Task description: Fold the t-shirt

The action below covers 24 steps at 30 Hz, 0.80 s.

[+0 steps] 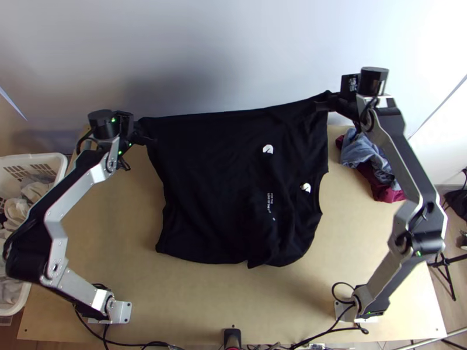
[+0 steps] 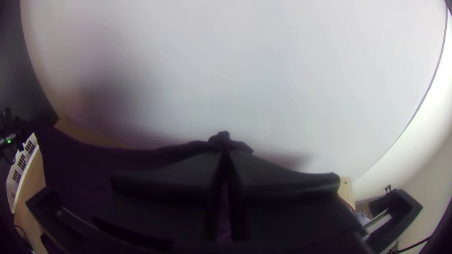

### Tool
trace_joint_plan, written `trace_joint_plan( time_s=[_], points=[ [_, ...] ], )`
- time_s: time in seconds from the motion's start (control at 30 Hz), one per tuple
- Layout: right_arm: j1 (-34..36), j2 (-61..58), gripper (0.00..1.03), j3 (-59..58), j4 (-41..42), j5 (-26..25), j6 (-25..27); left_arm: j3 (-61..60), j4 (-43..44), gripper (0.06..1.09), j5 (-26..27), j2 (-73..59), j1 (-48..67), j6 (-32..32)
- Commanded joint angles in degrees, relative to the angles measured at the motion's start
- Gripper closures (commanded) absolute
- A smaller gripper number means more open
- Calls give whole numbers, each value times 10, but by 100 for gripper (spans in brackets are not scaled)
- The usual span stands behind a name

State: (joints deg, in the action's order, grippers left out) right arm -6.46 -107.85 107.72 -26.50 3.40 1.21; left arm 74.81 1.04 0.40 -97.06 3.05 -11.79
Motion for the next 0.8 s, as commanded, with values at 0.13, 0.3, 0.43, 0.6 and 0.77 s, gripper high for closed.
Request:
trace_joint_plan(
  time_s=[0.13,0.3,0.43,0.6,0.77],
  points=[
    [7,-123,100,113,2,-13,-3,79,19,105,-4,-130,0,-2],
    [9,-177,100,177,-2,-19,-2,120,20,105,-5,-176,0,-4],
    [9,-211,100,223,-9,-25,1,169,16,105,-6,-213,-7,-4],
    [4,-223,100,230,-7,-32,14,207,24,105,-5,-241,-11,-3],
    [2,-234,100,230,14,-45,38,233,39,105,-5,-267,-11,-2]
  ],
)
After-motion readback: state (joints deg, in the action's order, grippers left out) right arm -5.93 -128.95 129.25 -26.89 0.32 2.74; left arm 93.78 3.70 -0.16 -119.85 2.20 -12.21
